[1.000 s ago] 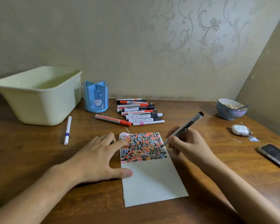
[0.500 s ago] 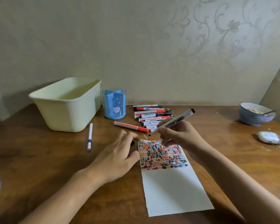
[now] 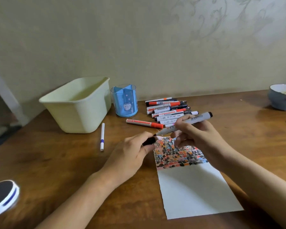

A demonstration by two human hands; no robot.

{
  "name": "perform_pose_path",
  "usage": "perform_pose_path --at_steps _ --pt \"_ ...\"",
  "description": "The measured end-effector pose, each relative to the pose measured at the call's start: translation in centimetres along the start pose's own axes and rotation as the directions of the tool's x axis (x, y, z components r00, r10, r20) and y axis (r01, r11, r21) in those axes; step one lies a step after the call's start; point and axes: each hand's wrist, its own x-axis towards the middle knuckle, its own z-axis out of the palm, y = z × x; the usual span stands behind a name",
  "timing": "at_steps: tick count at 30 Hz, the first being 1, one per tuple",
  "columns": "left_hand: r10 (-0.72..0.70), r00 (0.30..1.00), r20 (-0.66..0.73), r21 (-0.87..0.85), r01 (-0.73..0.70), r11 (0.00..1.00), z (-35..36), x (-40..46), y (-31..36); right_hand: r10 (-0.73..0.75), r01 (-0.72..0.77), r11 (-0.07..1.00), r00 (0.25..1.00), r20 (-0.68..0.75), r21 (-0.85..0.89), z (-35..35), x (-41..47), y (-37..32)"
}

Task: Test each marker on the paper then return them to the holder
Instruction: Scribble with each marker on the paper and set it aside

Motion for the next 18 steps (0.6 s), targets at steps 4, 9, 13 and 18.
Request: perform_pose_path --at_steps 4,9,13,18 --pt "-0.022 1.0 -0.01 0.002 0.022 1.0 0.01 0.05 -0.07 0.003 -0.004 1.0 1.0 -0.016 -0.011 -0.19 0.13 0.04" --pt "-0.003 1.0 0.011 -0.008 0.003 1.0 -0.09 -0.04 0.15 0.031 -0.031 0.999 0.999 0.022 -0.02 -0.15 0.15 0.29" --pt "-0.007 1.0 0.005 -0.012 0.007 1.0 -0.24 -0.05 -0.04 0.035 -0.034 0.999 0.999 0.037 -0.03 -0.12 0.1 0.53" --pt "0.0 1.0 -0.022 -0.009 -0.001 1.0 -0.36 0.02 -0.55 0.02 -0.016 0.997 0.998 0.054 -0.069 -0.28 0.12 0.53"
